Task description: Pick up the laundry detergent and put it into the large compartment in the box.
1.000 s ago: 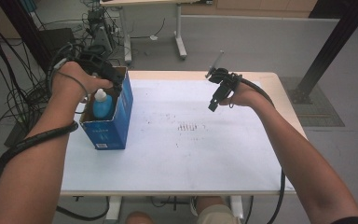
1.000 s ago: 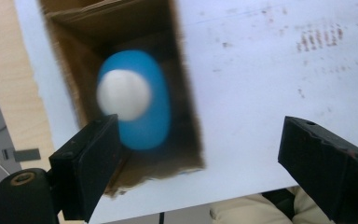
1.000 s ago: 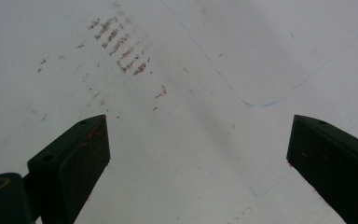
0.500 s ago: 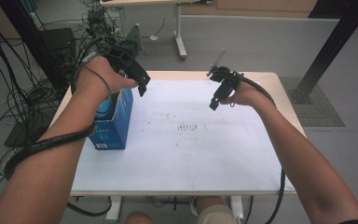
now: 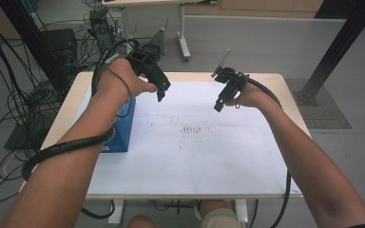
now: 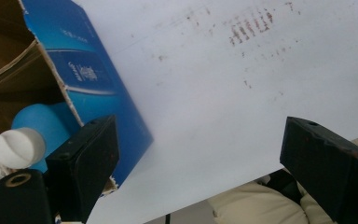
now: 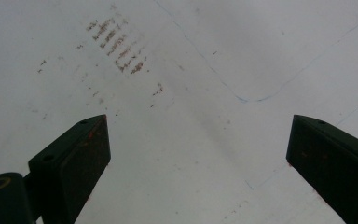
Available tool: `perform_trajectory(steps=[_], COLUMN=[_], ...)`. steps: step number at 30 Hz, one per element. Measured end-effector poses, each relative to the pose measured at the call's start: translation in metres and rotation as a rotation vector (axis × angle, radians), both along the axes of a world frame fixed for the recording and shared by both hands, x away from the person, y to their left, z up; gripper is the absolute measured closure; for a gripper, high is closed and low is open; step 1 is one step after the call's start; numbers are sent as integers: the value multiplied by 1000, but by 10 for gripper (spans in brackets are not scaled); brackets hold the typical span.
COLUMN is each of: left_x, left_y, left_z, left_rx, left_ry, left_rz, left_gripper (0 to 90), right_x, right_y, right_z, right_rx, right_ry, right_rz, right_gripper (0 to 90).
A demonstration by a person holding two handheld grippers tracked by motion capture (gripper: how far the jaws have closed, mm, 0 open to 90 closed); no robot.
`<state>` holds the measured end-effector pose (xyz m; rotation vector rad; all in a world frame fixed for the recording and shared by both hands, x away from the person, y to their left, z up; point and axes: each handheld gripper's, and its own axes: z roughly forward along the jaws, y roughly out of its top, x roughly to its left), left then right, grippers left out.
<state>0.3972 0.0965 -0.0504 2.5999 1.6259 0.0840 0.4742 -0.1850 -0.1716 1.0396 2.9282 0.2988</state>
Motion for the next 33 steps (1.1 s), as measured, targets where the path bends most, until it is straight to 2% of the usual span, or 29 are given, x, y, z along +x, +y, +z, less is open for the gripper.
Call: perform_trajectory(steps=[12, 33], left_x=[2, 4], left_y=[-11, -14], left_z=[-3, -7], left_rx=[-9, -12], left_ry=[10, 19], left_rz=[-22, -33], left_gripper=[121, 123], right_x=[2, 1], right_y=[-2, 1], right_z=[-1, -2], right_rx=[0, -8], right_ry=[1, 5], right_rz=[-3, -1], right_gripper=[58, 57])
